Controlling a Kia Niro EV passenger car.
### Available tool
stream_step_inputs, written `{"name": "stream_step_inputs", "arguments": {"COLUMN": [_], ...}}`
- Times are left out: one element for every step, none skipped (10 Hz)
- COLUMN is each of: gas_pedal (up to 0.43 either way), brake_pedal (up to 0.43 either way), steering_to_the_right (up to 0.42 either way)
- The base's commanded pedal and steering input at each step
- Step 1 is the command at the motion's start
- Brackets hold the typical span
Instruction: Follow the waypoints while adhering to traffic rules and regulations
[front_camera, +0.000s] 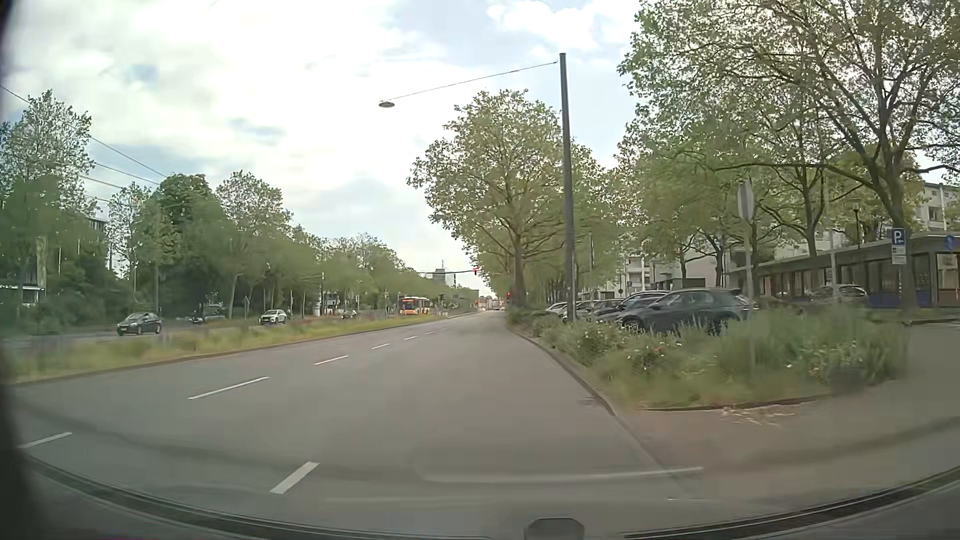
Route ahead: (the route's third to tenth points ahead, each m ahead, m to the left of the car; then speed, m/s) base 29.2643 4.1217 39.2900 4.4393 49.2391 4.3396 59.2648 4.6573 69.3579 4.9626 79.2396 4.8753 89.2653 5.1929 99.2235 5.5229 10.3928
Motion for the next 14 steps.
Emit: {"name": "stream_step_inputs", "arguments": {"gas_pedal": [0.087, 0.087, 0.087, 0.087, 0.087, 0.087, 0.087, 0.087, 0.087, 0.087, 0.087, 0.087, 0.087, 0.087], "brake_pedal": [0.03, 0.037, 0.03, 0.03, 0.03, 0.03, 0.03, 0.03, 0.03, 0.03, 0.03, 0.03, 0.03, 0.03], "steering_to_the_right": [-0.02, -0.021, -0.022, -0.024, -0.024, -0.024, -0.024, -0.024, -0.024, -0.024, -0.024, -0.022, -0.02, -0.016]}}
